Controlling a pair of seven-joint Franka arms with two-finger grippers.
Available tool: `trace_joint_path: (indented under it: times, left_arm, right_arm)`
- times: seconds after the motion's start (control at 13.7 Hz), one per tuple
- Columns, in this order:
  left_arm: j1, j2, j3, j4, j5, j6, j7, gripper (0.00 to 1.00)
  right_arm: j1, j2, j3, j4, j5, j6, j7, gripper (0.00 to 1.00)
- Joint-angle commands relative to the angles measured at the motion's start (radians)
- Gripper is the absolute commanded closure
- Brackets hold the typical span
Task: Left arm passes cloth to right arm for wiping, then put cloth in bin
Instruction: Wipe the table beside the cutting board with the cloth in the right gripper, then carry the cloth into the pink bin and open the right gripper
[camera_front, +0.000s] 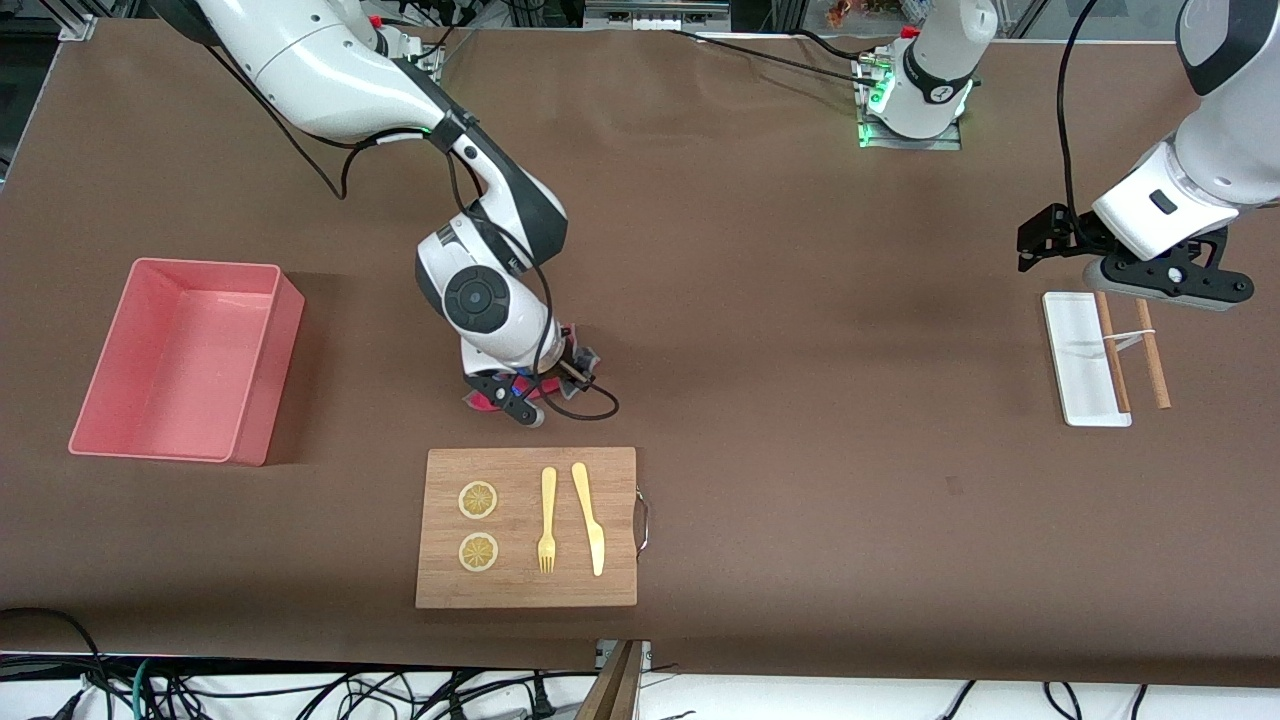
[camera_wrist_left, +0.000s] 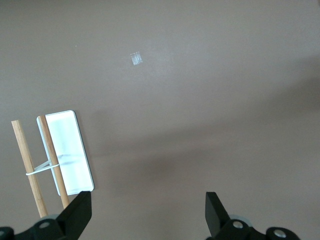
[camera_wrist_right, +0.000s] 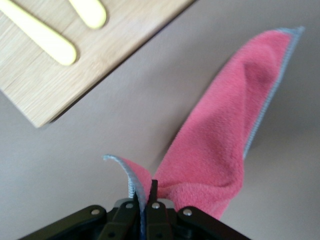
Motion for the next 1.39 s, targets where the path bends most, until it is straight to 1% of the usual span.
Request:
trace_joint_path:
  times: [0.0, 0.07, 0.22, 0.37, 0.44, 0.51, 0.66, 0.95, 1.02, 1.1, 1.24, 1.32]
  left_arm:
    - [-0.003, -0.009, -0.003, -0.004, -0.019, -0.002, -0.008, 0.0]
    - [-0.003, -0.009, -0.006, -0.004, -0.021, -0.002, -0.008, 0.0]
    - [-0.005, -0.009, -0.021, -0.004, -0.019, -0.002, -0.008, 0.0]
    - [-0.005, -0.009, -0.023, -0.003, -0.019, -0.002, -0.008, 0.0]
    - [-0.005, -0.009, -0.024, -0.004, -0.019, -0.002, -0.008, 0.0]
    - [-0.005, -0.009, -0.024, -0.004, -0.019, -0.002, -0.008, 0.0]
    - [-0.005, -0.009, -0.024, -0.003, -0.019, -0.002, -0.008, 0.0]
    - [-0.005, -0.009, -0.024, -0.004, -0.019, -0.002, -0.008, 0.0]
    - [-0.005, -0.009, -0.024, -0.003, -0.019, -0.002, -0.008, 0.0]
    - [-0.005, -0.009, -0.024, -0.004, -0.019, -0.002, -0.008, 0.0]
    - [-0.005, -0.009, -0.024, -0.003, -0.019, -0.002, -0.008, 0.0]
    - [-0.005, -0.009, -0.024, -0.004, -0.019, -0.002, -0.008, 0.0]
  right_arm:
    - [-0.013, -0.009, 0.02, 0.0, 0.0, -0.006, 0.045, 1.0]
    - [-0.02, -0.011, 0.018, 0.0, -0.008, -0.047, 0.0, 1.0]
    - [-0.049, -0.026, 0.008, -0.002, -0.01, -0.157, -0.163, 1.0]
    - [-0.08, -0.063, -0.012, -0.005, -0.011, -0.292, -0.292, 1.0]
    - [-0.1, -0.083, -0.034, -0.005, -0.013, -0.373, -0.386, 1.0]
    - [-0.114, -0.103, -0.063, -0.008, -0.013, -0.423, -0.478, 1.0]
    - [-0.14, -0.121, -0.121, -0.012, -0.013, -0.475, -0.622, 1.0]
    - [-0.181, -0.141, -0.23, -0.012, -0.013, -0.484, -0.881, 1.0]
    - [-0.188, -0.161, -0.247, -0.015, -0.011, -0.491, -0.92, 1.0]
    - [-0.201, -0.184, -0.248, -0.015, -0.01, -0.521, -0.937, 1.0]
    - [-0.229, -0.262, -0.249, -0.009, -0.011, -0.588, -0.957, 1.0]
    - [-0.252, -0.311, -0.249, -0.008, -0.011, -0.63, -1.004, 1.0]
